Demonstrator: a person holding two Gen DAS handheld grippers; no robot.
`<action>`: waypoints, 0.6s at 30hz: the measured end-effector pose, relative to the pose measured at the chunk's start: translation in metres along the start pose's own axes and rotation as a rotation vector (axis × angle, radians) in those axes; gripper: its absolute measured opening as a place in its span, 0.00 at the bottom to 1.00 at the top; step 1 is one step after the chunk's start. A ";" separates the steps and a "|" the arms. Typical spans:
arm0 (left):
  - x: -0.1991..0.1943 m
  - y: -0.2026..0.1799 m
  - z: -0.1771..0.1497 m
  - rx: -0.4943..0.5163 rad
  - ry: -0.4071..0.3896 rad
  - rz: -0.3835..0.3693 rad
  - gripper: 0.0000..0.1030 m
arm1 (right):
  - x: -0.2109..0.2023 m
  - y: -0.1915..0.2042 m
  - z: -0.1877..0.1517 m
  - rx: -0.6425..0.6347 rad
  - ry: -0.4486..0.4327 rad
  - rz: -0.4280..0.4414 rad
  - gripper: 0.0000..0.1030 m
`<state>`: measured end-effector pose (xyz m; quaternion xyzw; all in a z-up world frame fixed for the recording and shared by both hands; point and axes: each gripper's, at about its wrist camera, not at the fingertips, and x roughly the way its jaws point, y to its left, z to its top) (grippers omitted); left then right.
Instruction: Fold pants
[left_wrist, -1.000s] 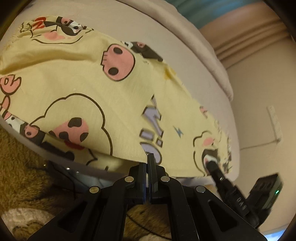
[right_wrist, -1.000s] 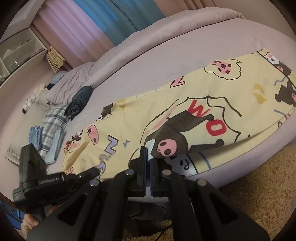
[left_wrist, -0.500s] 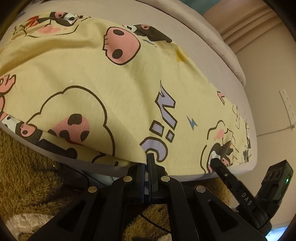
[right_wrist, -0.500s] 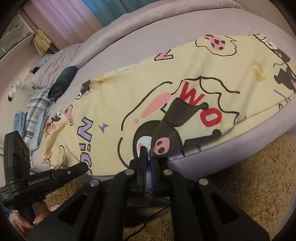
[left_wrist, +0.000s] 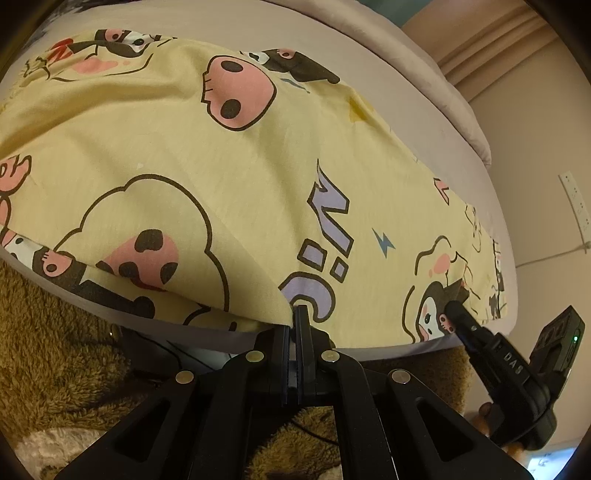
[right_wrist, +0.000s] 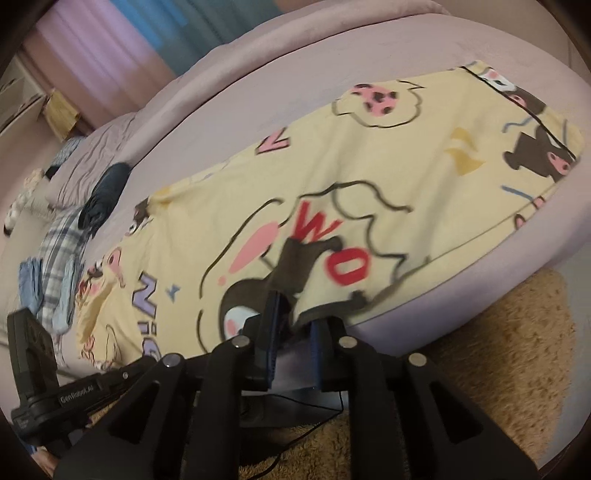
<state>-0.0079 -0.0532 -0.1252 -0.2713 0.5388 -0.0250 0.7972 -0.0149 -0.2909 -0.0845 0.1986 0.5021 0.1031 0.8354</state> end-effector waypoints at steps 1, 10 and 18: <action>0.000 -0.001 0.000 0.001 0.000 -0.001 0.00 | -0.002 -0.005 0.002 0.014 -0.007 0.000 0.15; 0.000 0.002 0.002 0.007 0.006 -0.008 0.00 | -0.014 -0.029 0.012 0.086 -0.058 -0.040 0.15; -0.001 0.002 0.002 0.013 0.008 -0.005 0.00 | -0.033 -0.057 0.021 0.129 -0.128 -0.160 0.18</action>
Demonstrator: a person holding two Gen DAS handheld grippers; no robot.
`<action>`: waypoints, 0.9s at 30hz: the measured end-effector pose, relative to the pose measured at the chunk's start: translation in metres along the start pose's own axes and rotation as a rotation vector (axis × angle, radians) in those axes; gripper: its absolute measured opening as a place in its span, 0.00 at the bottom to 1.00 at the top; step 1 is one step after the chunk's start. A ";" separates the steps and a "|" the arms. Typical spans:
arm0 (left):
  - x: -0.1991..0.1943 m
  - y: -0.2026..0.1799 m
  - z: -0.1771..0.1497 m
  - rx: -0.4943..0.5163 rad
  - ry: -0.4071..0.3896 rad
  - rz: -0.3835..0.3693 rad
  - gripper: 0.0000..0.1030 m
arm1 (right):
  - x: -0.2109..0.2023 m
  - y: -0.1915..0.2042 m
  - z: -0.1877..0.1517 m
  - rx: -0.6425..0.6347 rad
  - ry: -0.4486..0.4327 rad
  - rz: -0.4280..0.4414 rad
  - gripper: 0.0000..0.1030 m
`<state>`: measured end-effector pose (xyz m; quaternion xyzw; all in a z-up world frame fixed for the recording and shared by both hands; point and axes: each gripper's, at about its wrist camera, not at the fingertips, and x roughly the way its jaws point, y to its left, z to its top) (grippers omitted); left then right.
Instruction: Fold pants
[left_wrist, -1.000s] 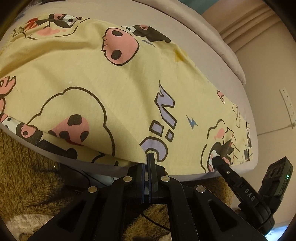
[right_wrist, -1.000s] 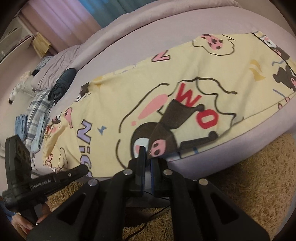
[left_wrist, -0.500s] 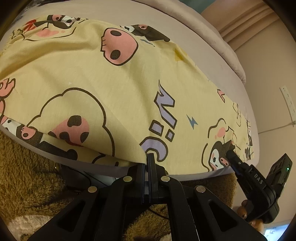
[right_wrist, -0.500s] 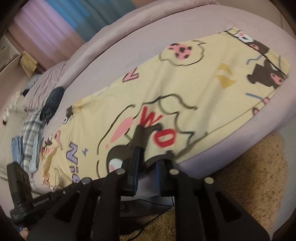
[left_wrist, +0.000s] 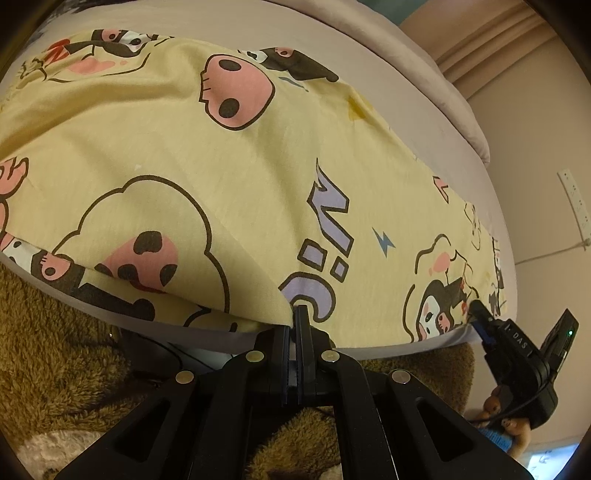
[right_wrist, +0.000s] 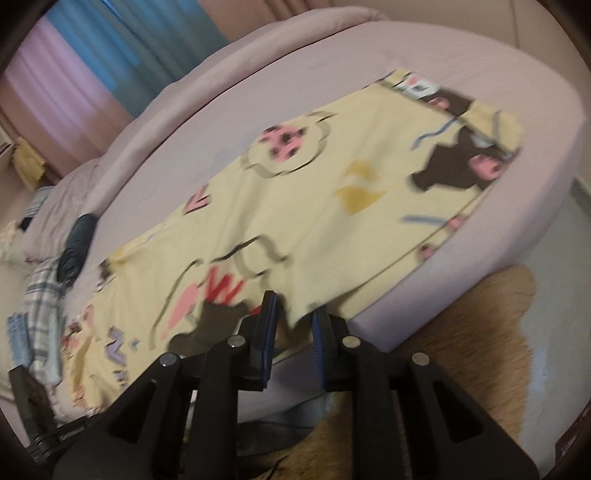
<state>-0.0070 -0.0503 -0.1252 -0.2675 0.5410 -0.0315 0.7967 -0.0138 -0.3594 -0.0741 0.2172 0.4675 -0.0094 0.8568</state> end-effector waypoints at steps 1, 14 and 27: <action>0.000 0.000 0.000 0.002 0.000 0.001 0.00 | -0.001 -0.005 0.003 0.011 -0.008 -0.007 0.18; 0.002 -0.003 0.001 0.022 0.008 0.013 0.00 | -0.018 -0.071 0.031 0.138 -0.109 -0.129 0.21; 0.004 -0.006 0.001 0.046 0.016 0.028 0.00 | -0.033 -0.120 0.060 0.204 -0.192 -0.228 0.44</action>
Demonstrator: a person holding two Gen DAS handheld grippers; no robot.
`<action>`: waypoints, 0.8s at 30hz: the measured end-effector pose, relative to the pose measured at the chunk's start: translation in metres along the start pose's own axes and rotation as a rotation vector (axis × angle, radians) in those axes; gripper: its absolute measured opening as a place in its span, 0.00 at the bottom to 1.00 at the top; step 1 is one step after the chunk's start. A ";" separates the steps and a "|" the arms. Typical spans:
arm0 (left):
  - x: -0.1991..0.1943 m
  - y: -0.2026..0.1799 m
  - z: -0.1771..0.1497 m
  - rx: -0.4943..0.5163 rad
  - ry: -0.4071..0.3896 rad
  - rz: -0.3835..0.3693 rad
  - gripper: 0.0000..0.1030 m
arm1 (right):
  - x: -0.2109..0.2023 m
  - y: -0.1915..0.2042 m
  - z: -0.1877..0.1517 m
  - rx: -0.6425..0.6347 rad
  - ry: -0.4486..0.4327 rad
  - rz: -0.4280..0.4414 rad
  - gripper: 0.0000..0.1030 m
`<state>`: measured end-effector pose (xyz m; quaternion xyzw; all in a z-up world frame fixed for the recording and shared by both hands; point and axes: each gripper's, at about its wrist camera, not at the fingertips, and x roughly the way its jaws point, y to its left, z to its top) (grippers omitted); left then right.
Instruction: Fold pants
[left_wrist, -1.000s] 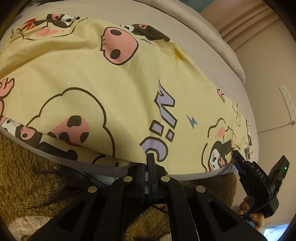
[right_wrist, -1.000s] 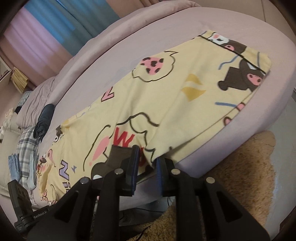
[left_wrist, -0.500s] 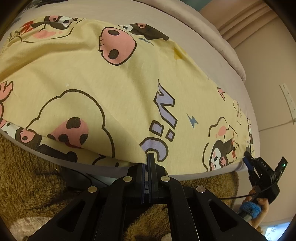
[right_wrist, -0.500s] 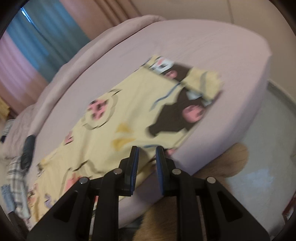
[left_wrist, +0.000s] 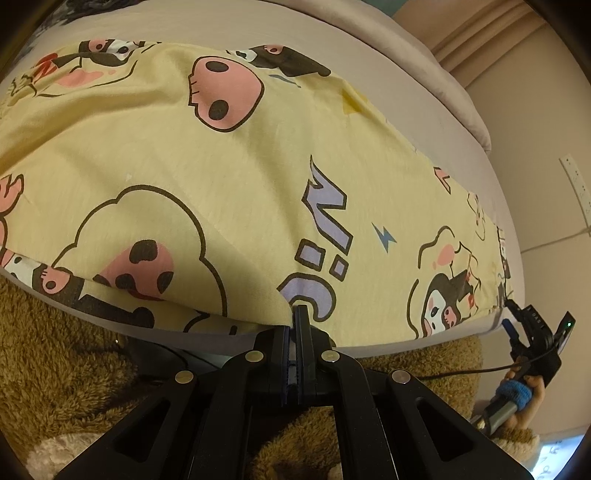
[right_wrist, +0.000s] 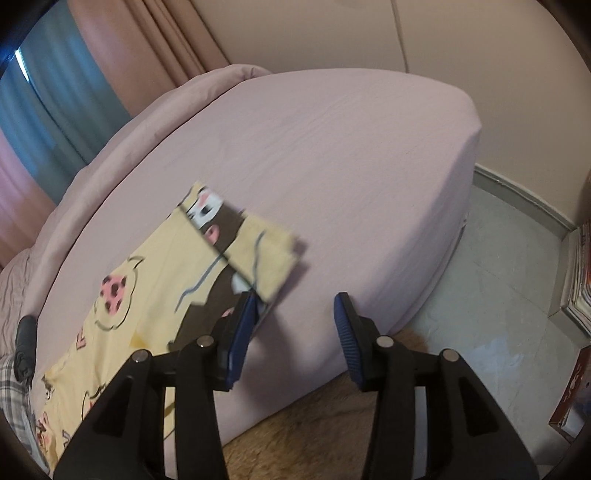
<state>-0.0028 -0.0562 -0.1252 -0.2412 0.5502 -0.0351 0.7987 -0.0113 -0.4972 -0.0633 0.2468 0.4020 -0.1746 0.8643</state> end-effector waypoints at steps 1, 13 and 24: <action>0.000 0.000 0.000 0.002 0.000 0.002 0.00 | 0.000 -0.001 0.003 0.004 -0.004 0.012 0.44; 0.002 -0.004 0.000 0.018 0.008 0.021 0.00 | 0.004 0.016 0.027 -0.048 -0.056 0.040 0.10; -0.006 -0.004 0.002 0.018 0.035 -0.011 0.00 | 0.026 0.018 0.024 -0.125 -0.025 -0.097 0.12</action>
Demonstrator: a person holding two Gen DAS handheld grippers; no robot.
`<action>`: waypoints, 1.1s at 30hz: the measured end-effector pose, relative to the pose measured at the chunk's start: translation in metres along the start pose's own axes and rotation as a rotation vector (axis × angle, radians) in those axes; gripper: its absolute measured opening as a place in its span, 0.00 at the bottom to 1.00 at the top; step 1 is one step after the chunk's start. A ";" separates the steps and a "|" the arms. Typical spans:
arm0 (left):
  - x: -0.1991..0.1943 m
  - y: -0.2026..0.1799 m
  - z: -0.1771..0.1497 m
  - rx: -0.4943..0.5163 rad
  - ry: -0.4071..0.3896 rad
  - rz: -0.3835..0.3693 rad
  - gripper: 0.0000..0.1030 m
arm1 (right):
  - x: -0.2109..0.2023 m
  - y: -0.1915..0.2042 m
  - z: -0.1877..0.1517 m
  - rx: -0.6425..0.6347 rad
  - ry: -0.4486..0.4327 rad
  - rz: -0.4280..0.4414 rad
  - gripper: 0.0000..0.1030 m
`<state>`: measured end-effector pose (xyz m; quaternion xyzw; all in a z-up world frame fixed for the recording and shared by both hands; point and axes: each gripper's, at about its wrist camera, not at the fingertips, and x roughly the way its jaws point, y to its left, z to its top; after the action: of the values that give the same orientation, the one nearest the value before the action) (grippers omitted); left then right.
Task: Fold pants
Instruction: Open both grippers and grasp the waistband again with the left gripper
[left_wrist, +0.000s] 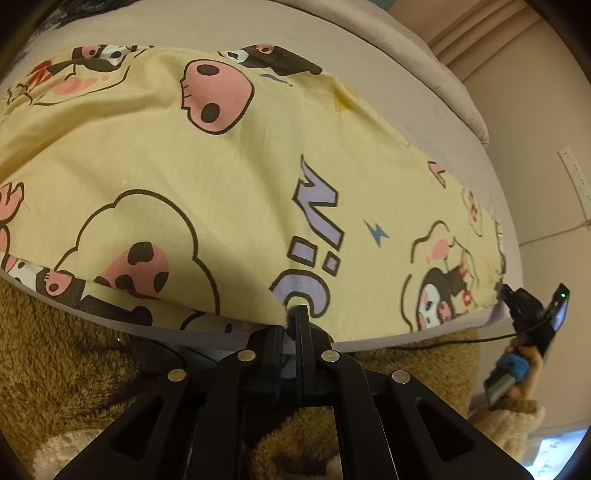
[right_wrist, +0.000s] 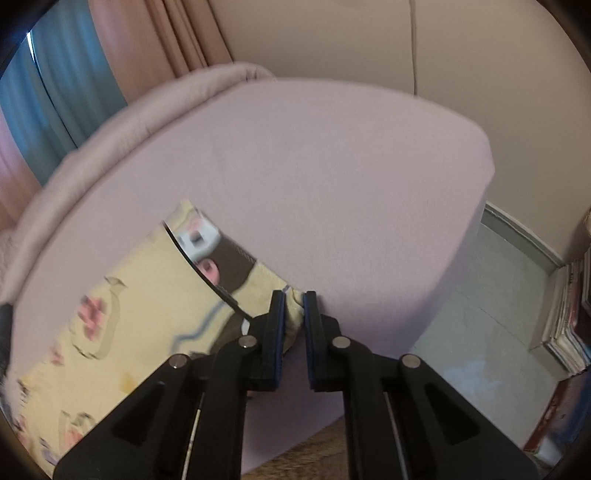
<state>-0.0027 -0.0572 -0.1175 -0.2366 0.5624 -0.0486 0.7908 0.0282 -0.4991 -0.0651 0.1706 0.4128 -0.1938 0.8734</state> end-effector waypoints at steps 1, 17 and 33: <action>-0.005 0.000 0.003 0.006 0.007 -0.011 0.00 | -0.004 0.002 0.002 -0.017 -0.002 -0.016 0.14; -0.142 0.138 0.065 -0.246 -0.288 0.075 0.34 | -0.087 0.243 -0.017 -0.575 0.079 0.437 0.55; -0.103 0.214 0.134 -0.225 -0.253 0.167 0.34 | -0.020 0.459 -0.128 -0.961 0.448 0.609 0.54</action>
<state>0.0421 0.2104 -0.0861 -0.2804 0.4780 0.1107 0.8250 0.1528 -0.0391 -0.0632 -0.0954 0.5604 0.3130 0.7609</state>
